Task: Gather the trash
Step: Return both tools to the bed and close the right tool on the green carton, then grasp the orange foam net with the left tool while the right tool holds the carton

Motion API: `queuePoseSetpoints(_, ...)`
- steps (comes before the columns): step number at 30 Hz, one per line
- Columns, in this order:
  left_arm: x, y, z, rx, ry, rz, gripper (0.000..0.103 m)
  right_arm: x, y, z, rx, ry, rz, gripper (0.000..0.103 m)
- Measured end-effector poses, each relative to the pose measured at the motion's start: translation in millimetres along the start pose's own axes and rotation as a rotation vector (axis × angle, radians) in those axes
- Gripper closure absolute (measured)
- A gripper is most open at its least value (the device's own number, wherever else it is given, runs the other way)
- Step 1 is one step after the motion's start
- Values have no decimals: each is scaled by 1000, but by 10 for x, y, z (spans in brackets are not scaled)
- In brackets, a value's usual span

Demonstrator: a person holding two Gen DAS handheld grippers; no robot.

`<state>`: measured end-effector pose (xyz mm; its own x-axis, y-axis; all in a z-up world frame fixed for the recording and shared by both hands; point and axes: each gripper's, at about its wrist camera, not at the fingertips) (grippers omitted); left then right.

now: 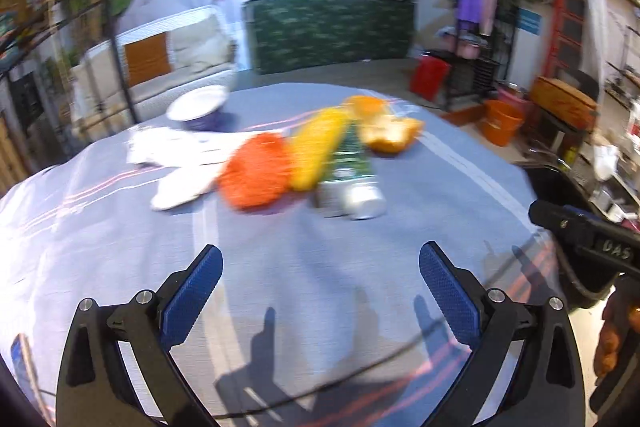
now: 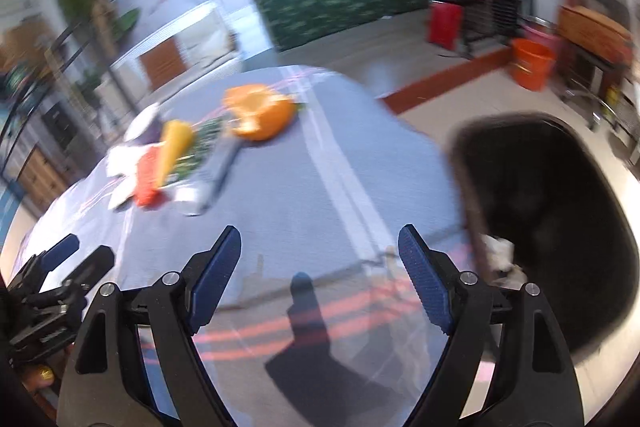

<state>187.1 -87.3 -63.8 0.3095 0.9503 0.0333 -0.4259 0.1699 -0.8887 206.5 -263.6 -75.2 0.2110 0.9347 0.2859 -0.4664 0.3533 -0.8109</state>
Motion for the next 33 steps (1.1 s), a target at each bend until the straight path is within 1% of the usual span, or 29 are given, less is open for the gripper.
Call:
queuePoseSetpoints(2,192,34,-13,17,-45,16,6,216,-30,-108,21,-40,35,22)
queuePoseSetpoints(4,376,73,-21,30,-73,27,6,441,-60,-224,39,-78,65,22)
queuePoseSetpoints(10,753,108,30,31,-123,60,6,1081,-136,-611,103,-135,168,22)
queuePoseSetpoints(12,848,106,27,33,-132,72,6,1232,-142,-744,124,-137,195,22)
queuePoseSetpoints(15,922,107,14,40,-139,75,6,1450,-104,-1020,180,-89,251,22)
queuePoseSetpoints(19,1029,119,-22,53,-145,89,6,1498,-92,-1277,226,-23,267,23)
queuePoseSetpoints(21,1059,106,-47,56,-136,100,6,1496,-103,-1389,243,-1,258,28)
queuePoseSetpoints(23,1070,100,-83,59,-128,101,6,1464,-131,-1494,261,13,233,37)
queuePoseSetpoints(25,1038,93,-111,62,-123,92,6,1411,-141,-1534,264,19,205,41)
queuePoseSetpoints(26,1025,89,-126,62,-120,87,6,1400,-138,-1553,266,20,196,44)
queuePoseSetpoints(27,1011,84,-139,63,-116,82,6,1370,-146,-1546,259,22,180,45)
queuePoseSetpoints(29,989,76,-176,63,-106,77,6,1329,-157,-1500,244,13,160,52)
queuePoseSetpoints(33,910,45,-269,68,-80,64,6,1275,-193,-1373,213,-13,131,54)
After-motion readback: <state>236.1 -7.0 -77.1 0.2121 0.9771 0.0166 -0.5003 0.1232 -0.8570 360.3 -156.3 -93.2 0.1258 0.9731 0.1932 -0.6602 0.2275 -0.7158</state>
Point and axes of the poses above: each gripper's, at about its wrist camera, not at the fingertips, and z roughly against the way its jaws point, x to its left, y to its underside, and after that the axes turned 13 degrees about -x, right-handed
